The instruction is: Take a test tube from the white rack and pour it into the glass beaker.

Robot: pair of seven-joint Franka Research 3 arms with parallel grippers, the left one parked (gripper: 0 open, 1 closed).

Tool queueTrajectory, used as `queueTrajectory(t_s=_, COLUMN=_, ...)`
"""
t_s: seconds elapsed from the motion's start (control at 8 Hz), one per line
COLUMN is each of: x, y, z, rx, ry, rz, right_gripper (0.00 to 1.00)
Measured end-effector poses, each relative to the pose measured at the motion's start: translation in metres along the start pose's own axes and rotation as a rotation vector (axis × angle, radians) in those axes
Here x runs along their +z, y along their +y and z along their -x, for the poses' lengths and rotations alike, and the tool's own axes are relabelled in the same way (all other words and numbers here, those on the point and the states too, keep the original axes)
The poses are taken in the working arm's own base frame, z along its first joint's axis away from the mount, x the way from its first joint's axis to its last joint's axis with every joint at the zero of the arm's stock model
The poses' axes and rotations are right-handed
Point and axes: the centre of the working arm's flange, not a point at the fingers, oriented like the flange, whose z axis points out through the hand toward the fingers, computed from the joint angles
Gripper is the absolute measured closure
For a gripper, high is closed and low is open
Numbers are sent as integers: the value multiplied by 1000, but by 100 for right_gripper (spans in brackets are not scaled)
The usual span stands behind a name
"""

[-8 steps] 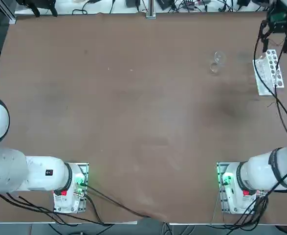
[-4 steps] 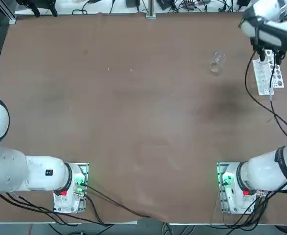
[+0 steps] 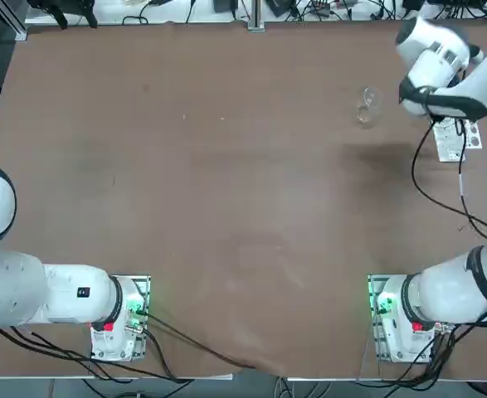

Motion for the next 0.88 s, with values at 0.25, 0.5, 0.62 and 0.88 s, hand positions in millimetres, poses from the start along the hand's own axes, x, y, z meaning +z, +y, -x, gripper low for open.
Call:
queueTrajectory(t_s=0.25, x=20, y=-22, z=31, rx=130, ry=133, rz=5, right_gripper=0)
queueTrajectory(t_s=0.5, x=41, y=-32, z=48, rx=205, ry=247, rz=28, right_gripper=0)
queueTrajectory(t_s=0.62, x=51, y=-36, z=57, rx=238, ry=295, rz=29, right_gripper=0)
queueTrajectory(t_s=0.88, x=70, y=-44, z=72, rx=300, ry=367, rz=18, right_gripper=0)
